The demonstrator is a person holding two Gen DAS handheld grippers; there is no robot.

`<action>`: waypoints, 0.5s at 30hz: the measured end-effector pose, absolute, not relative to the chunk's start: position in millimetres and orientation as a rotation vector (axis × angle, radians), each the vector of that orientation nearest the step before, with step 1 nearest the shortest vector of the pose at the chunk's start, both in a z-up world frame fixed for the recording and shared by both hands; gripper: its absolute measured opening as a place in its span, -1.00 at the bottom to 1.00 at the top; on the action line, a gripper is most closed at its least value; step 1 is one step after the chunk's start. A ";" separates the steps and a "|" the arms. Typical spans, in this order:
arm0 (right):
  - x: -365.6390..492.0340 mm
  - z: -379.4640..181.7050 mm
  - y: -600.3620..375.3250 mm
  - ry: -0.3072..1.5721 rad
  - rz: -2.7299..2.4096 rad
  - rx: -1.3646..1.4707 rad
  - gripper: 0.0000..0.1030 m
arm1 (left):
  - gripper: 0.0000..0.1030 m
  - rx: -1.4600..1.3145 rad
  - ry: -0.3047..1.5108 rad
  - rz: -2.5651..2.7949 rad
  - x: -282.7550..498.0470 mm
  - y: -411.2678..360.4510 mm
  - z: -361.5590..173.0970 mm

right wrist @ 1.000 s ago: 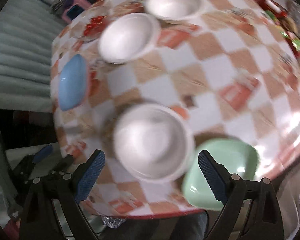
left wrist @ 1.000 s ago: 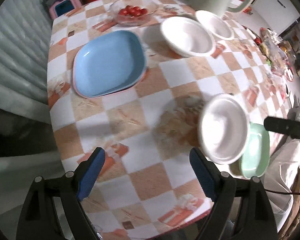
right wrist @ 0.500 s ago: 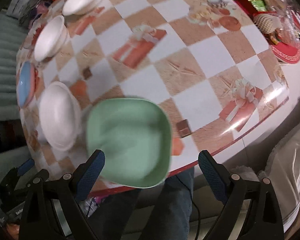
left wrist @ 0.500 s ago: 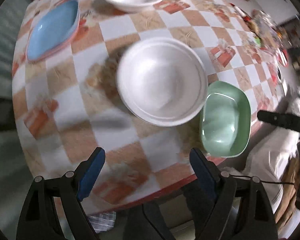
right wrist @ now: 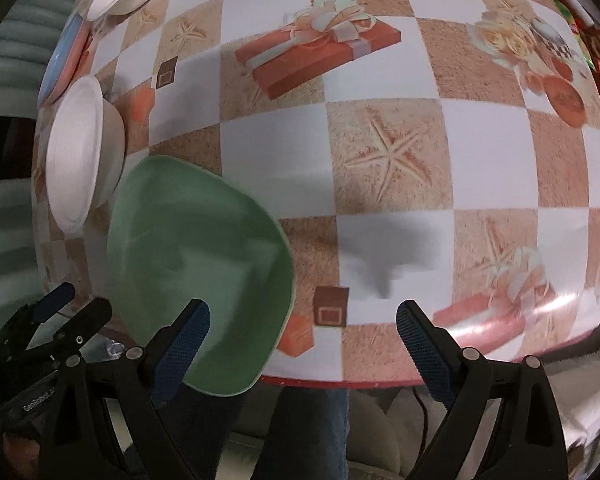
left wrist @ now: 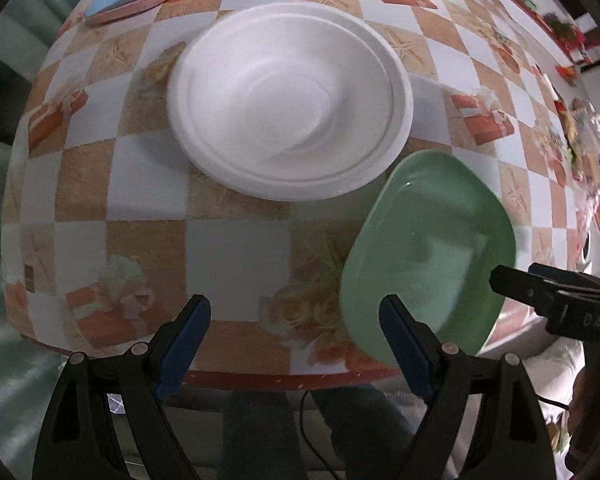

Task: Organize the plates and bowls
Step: 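Grasp the green square plate rim with both grippers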

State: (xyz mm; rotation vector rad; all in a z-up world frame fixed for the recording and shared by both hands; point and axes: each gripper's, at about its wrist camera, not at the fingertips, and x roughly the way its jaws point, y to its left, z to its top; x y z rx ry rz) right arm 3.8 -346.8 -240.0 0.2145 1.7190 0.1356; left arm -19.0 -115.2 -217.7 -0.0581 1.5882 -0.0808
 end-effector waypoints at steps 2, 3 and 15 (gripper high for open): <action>14.4 -236.7 -344.3 1.700 0.152 0.170 0.85 | 0.72 -0.072 1.593 -0.074 -19.2 -119.4 -224.2; 19.7 -236.8 -343.2 1.691 0.158 0.152 0.85 | 0.72 -0.069 1.596 -0.067 -19.4 -122.1 -227.6; 37.5 -245.6 -313.7 1.684 0.302 0.026 0.80 | 0.72 -0.131 1.617 -0.024 -23.9 -127.1 -247.8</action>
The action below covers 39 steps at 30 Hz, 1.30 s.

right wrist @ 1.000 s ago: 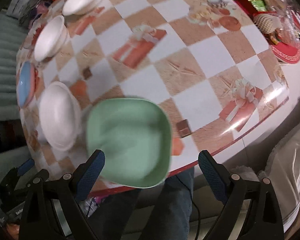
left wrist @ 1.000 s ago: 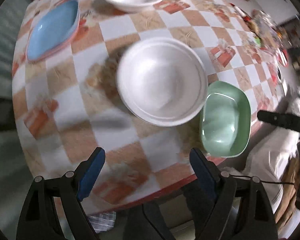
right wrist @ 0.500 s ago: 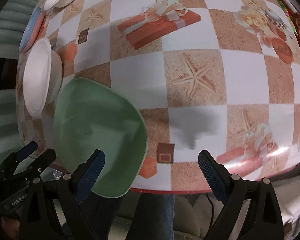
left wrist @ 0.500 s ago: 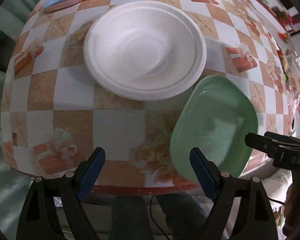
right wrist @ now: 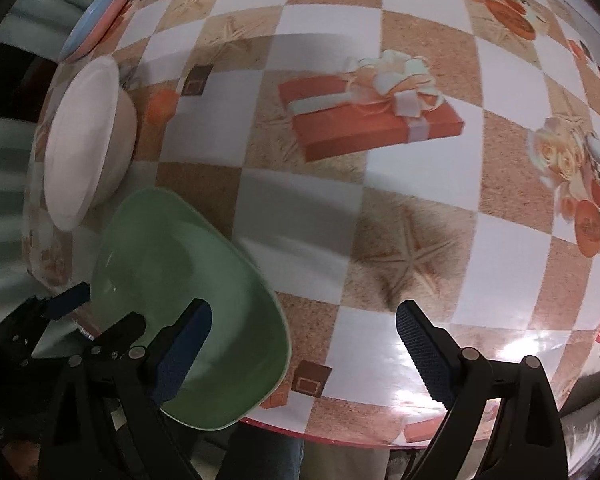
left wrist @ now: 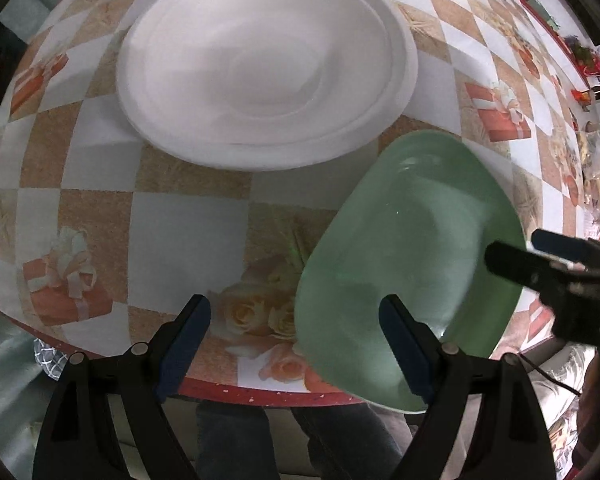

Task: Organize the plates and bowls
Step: 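Grasp the green square plate rim with both grippers, then carry the green plate with both grippers onto the blue plate, release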

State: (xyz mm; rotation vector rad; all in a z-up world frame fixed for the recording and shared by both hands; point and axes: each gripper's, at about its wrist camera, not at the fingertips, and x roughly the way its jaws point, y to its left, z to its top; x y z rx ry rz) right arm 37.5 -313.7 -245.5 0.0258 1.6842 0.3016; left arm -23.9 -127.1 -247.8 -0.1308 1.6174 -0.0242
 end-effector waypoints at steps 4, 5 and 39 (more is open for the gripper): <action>29.6 -249.4 -295.5 1.689 0.314 0.043 0.57 | 0.72 -0.106 1.610 -0.041 -21.9 -130.0 -249.3; 28.9 -249.6 -293.2 1.689 0.319 0.053 0.56 | 0.72 -0.088 1.606 -0.043 -26.0 -136.6 -250.9; -11.7 -248.5 -263.8 1.755 0.438 0.266 -0.40 | 0.28 -0.061 1.634 -0.104 -82.8 -126.6 -239.0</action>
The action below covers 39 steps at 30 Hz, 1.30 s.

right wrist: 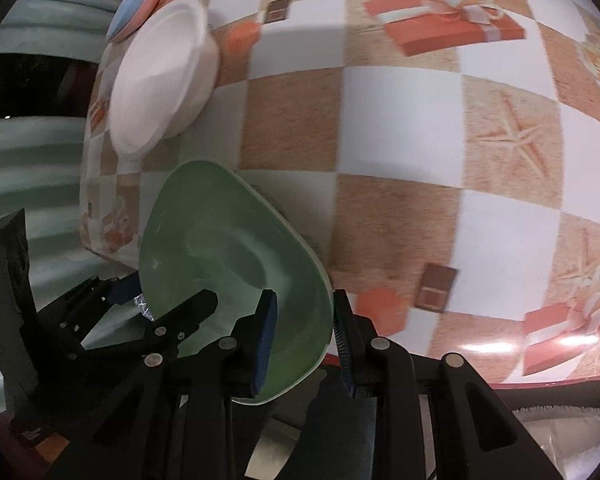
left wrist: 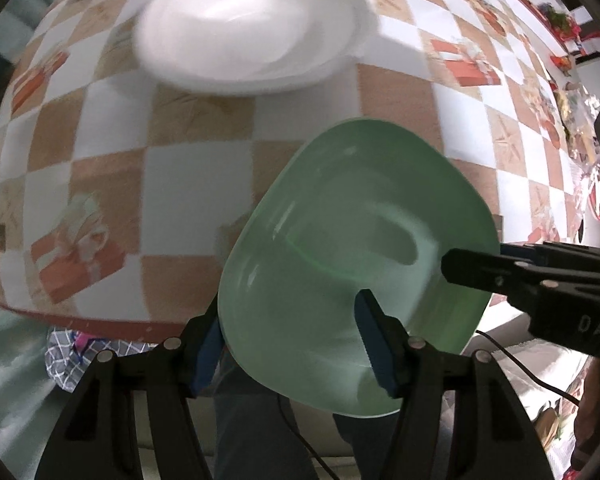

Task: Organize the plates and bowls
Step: 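Carry the green plate with both grippers onto the blue plate, release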

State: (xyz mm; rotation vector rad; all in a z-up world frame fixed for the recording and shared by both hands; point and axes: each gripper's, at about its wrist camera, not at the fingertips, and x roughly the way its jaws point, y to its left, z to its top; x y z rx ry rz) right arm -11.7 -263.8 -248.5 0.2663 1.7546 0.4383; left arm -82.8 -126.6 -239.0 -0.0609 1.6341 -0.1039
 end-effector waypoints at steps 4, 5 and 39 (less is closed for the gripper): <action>-10.1 -243.6 -245.5 1.749 0.471 0.242 -0.40 | 0.28 -0.082 1.616 -0.065 -83.7 -119.3 -236.5; -9.7 -242.5 -243.1 1.749 0.478 0.237 -0.40 | 0.28 -0.089 1.610 -0.056 -81.2 -116.8 -236.0; 58.0 -183.2 -65.1 1.660 0.451 0.324 -0.39 | 0.28 -0.057 1.494 -0.111 42.4 106.3 -173.0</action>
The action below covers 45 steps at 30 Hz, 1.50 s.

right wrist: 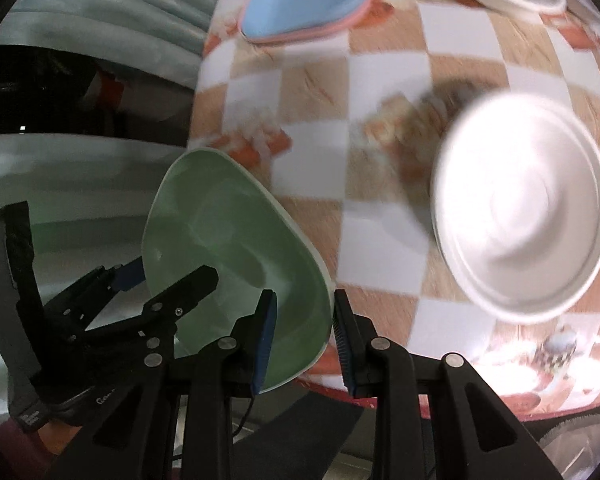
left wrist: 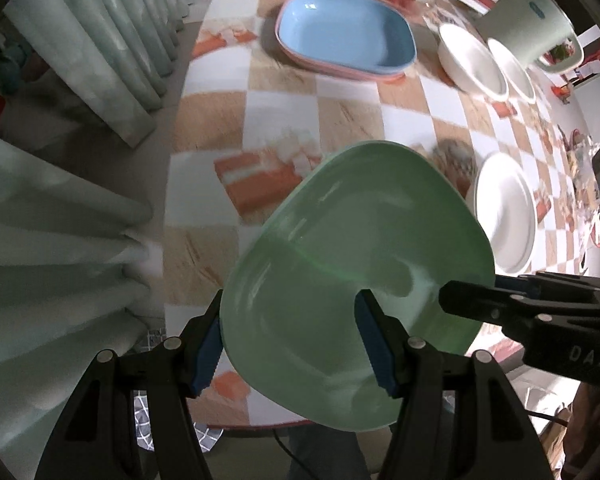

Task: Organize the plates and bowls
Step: 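Carry the green plate with both grippers onto the blue plate, release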

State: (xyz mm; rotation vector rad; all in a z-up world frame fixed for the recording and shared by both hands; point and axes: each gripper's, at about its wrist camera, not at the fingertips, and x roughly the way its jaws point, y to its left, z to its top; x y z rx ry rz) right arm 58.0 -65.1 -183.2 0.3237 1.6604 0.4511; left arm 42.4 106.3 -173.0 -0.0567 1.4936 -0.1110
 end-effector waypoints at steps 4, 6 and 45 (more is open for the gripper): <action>74.7 -172.8 -55.5 1.637 0.436 0.311 -0.39 | 0.28 -0.055 1.473 -0.126 61.2 113.7 -163.5; 89.6 -170.5 -47.6 1.624 0.429 0.305 -0.39 | 0.28 -0.063 1.464 -0.127 71.0 115.0 -158.1; 309.4 -182.0 -64.6 1.471 0.436 0.227 0.83 | 0.63 -0.152 1.380 0.103 247.0 95.3 -193.0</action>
